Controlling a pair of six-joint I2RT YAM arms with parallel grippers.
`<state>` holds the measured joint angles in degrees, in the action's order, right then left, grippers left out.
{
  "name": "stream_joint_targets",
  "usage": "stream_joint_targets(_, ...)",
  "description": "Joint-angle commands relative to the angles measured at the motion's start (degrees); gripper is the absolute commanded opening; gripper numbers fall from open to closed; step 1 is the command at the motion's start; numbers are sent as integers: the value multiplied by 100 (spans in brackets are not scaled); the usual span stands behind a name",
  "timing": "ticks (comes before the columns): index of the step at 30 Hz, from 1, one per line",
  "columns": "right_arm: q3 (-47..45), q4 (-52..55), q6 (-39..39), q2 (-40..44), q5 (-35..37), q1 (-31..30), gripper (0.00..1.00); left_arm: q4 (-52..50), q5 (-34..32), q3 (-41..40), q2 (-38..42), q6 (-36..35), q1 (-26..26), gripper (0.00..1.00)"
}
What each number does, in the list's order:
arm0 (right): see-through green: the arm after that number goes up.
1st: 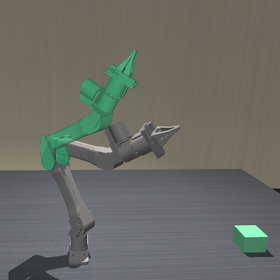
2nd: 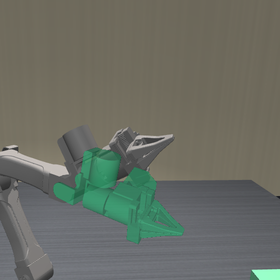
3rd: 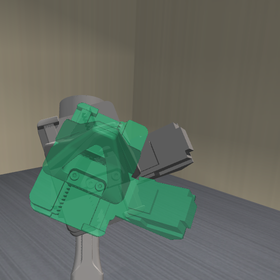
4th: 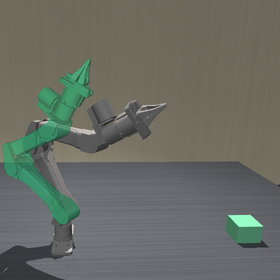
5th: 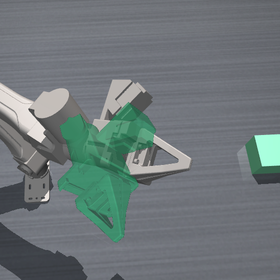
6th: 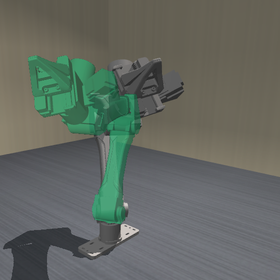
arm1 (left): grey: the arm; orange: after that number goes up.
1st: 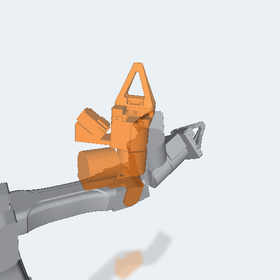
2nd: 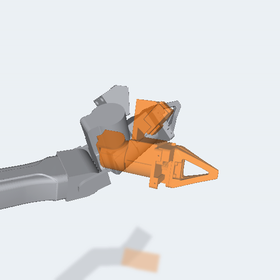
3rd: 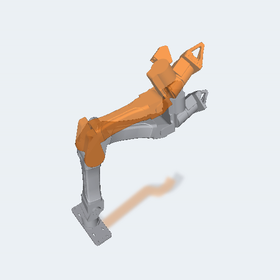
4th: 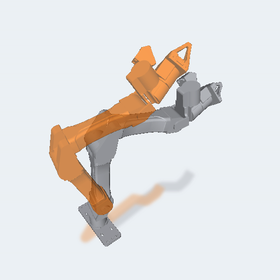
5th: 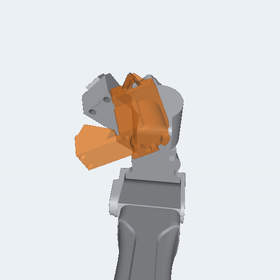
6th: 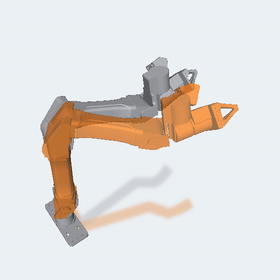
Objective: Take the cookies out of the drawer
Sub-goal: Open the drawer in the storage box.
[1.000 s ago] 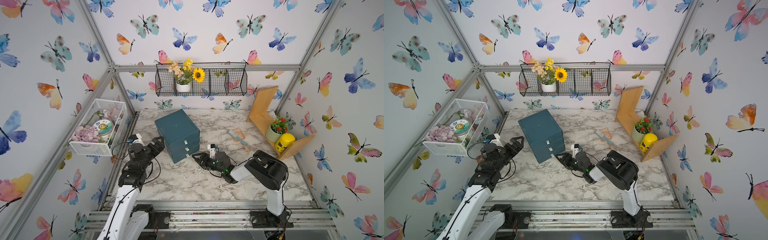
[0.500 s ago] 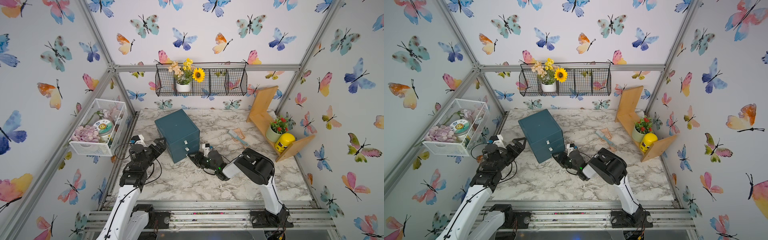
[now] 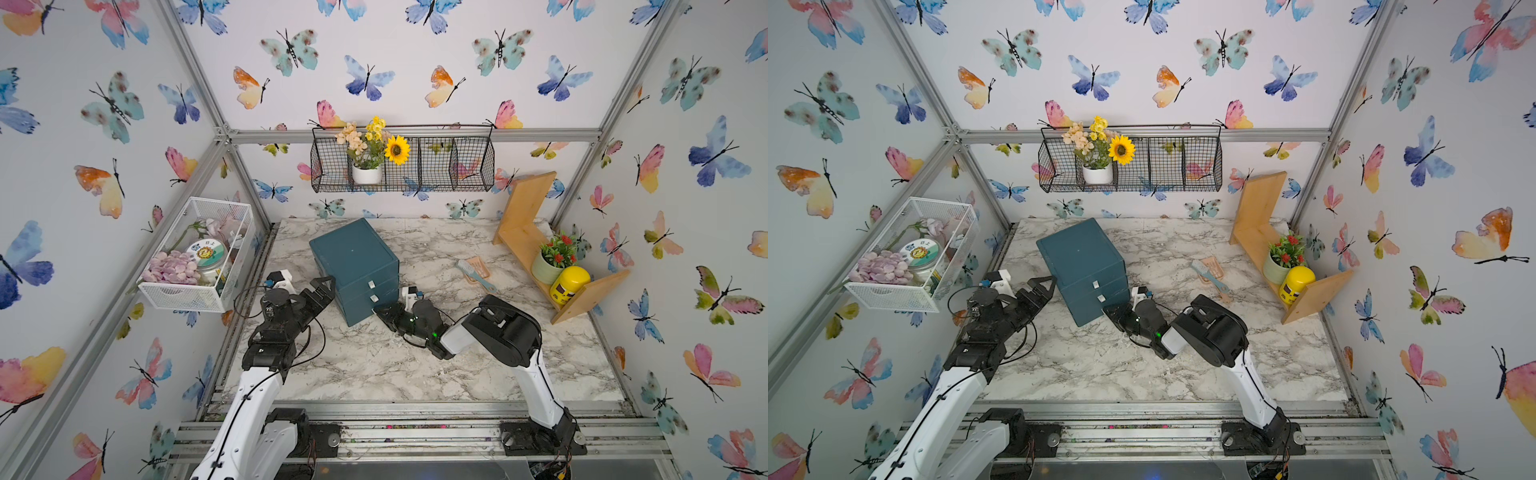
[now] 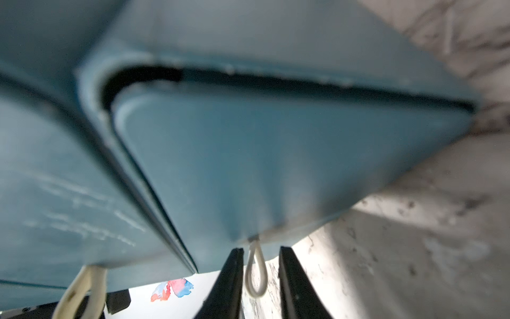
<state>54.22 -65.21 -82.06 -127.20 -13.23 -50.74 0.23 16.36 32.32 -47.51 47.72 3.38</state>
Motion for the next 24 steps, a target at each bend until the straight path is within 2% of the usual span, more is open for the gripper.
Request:
stream_joint_targets(1, 36, -123, 5, -104, 161, -59, 19, 224, 253, -68, -60, 17, -12, 99)
stream_joint_targets(5, -74, -198, -4, -13, 142, -59, 10, 310, 311, -79, -127, 74, -12, 99)
stream_joint_targets(9, -375, -314, -38, 190, 159, -59, 6, 446, 350, -127, -181, 173, -4, 98)
stream_joint_targets(15, -952, -499, -73, 551, 179, -59, 4, 749, 443, -281, -245, 432, 29, 95)
stream_joint_targets(24, -1663, -619, -160, 1064, 233, -68, 3, 1056, 94, -378, -415, 606, 515, 94)
